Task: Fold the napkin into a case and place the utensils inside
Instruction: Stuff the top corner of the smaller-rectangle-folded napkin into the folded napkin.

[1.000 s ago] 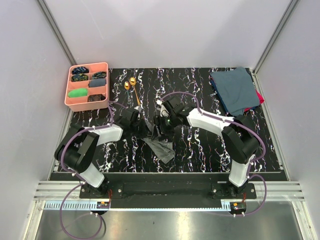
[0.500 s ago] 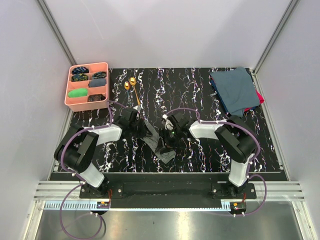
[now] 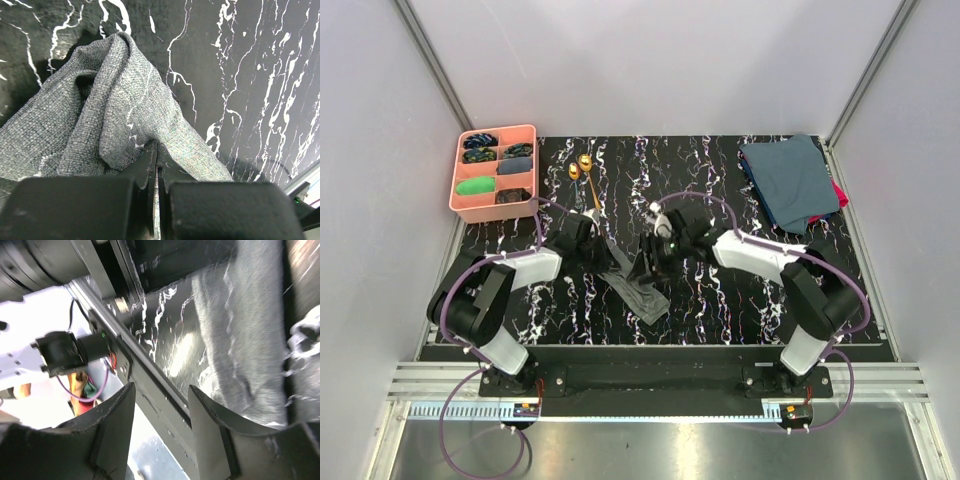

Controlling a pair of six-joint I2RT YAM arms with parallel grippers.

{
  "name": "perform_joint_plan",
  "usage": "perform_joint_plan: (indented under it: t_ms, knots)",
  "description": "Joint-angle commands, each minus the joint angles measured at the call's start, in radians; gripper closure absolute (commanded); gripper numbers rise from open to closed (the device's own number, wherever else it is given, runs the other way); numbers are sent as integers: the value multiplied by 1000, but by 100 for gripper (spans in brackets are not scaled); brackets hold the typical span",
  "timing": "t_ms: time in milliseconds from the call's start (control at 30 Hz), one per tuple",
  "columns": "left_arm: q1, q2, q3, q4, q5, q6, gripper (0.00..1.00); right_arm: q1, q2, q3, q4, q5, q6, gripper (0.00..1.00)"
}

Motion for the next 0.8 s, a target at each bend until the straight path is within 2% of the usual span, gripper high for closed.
perform_joint_plan:
  t_ms: [0, 133, 200, 400, 600, 767]
  knots:
    - [16, -46, -17, -11, -54, 45, 100, -34, 21, 91, -82, -3, -69, 45]
    - [20, -46, -26, 0, -47, 44, 100, -31, 78, 116, -88, 0, -77, 52]
    - [22, -42, -29, 9, -45, 41, 100, -23, 112, 107, -88, 14, -79, 59]
    - [22, -34, -31, 20, -42, 39, 100, 17, 144, 47, -31, 31, -67, 70]
    - [23, -26, -26, 21, -45, 39, 100, 59, 152, -48, 101, 3, 27, 76]
    - [26, -43, 4, -3, -28, 57, 100, 58, 225, -112, 194, 28, 26, 77]
